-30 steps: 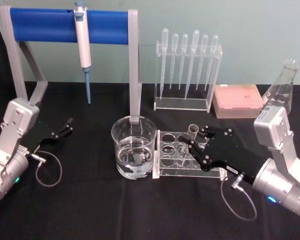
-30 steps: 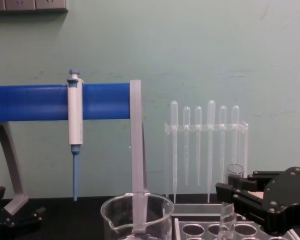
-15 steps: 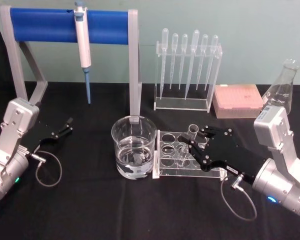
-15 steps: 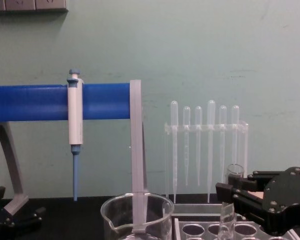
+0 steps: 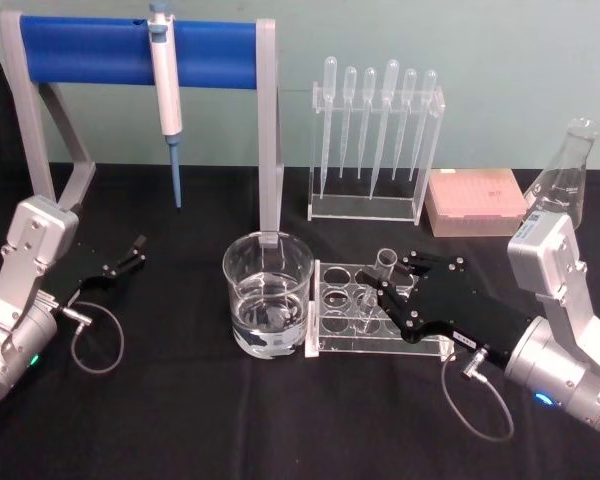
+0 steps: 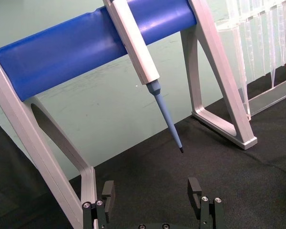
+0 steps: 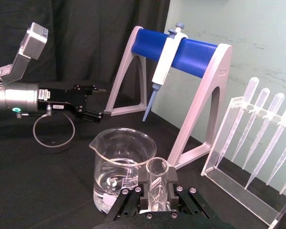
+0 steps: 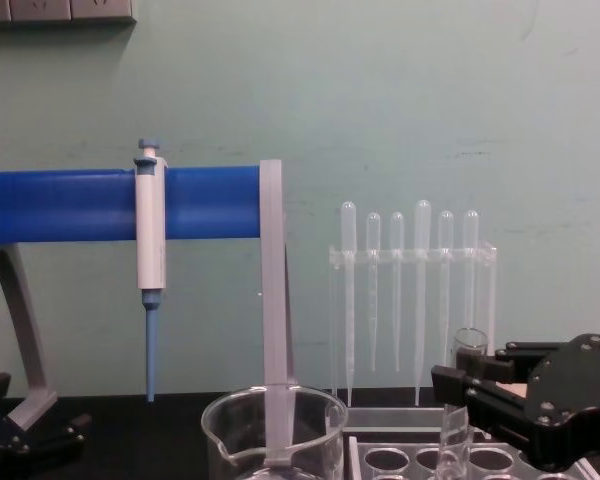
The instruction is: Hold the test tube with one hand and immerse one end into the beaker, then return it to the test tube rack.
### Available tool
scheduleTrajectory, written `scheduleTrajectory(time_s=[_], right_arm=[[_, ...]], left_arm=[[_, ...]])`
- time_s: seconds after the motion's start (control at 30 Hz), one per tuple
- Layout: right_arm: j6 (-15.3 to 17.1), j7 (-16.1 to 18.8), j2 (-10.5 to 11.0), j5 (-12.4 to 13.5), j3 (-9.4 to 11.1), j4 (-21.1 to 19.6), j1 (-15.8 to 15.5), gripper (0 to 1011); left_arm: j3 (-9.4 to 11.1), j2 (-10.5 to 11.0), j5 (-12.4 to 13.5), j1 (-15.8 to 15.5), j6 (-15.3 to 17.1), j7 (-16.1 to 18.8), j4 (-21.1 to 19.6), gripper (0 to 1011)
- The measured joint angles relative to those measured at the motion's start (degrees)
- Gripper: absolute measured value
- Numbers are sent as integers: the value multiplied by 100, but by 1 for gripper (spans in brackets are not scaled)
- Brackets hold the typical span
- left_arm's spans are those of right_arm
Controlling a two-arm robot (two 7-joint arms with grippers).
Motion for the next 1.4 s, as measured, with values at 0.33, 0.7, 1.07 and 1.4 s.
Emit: scheduleTrajectory(time_s=[0.33, 0.7, 1.07, 1.4], right_arm=[[68, 117, 61, 107, 158, -185, 6, 224], [446, 244, 281, 478, 390, -681, 42, 224], [1045, 295, 523, 1117, 556, -1004, 140, 224], [1451, 303, 730, 1480, 605, -1041, 388, 224]], left_arm=[[0, 0, 0, 0, 0, 0, 0, 1000], [0, 0, 0, 0, 0, 0, 0, 1000], [0, 0, 0, 0, 0, 0, 0, 1000], [0, 0, 0, 0, 0, 0, 0, 1000]])
